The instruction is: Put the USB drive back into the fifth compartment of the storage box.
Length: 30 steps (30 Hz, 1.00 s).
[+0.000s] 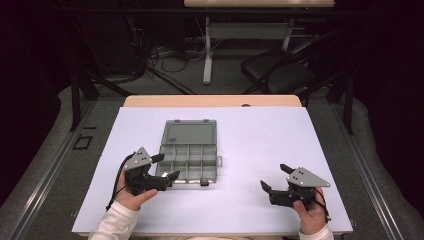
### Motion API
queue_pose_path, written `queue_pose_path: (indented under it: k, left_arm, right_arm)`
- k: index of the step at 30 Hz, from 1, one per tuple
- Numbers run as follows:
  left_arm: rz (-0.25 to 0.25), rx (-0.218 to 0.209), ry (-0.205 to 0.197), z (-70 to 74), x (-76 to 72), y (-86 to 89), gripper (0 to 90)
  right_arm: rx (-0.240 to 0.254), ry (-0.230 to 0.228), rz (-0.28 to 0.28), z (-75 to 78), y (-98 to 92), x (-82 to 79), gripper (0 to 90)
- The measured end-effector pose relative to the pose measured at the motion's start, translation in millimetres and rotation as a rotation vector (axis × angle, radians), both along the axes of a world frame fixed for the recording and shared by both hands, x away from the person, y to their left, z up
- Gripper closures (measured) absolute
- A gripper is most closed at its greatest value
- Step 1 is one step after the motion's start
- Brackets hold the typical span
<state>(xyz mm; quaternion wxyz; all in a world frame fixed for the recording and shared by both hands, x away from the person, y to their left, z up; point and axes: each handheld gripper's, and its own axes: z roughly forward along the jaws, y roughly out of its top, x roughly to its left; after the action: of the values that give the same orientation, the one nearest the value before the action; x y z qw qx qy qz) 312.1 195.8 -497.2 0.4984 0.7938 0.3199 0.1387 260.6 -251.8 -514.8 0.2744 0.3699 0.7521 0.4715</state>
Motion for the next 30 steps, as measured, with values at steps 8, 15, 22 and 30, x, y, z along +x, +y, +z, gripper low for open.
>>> queue_pose_path:
  k: [8,15,22,30]
  left_arm:
    - [0.038,-0.046,-0.019,-2.5,3.3,10.0,9.1]
    - [0.095,-0.062,-0.046,-6.5,7.0,20.2,6.8]
    - [0.130,-0.070,-0.068,-11.1,9.3,26.5,6.8]
    - [0.145,-0.061,-0.076,-15.6,11.4,29.0,6.8]
  right_arm:
    - [0.000,0.000,0.000,-0.2,-0.6,0.4,13.8]
    - [0.002,0.006,-0.004,-0.7,-1.4,0.8,13.8]
    - [0.004,0.009,-0.006,-1.5,-2.7,2.2,13.8]
    - [0.014,0.021,-0.018,-4.6,-4.6,5.4,13.8]
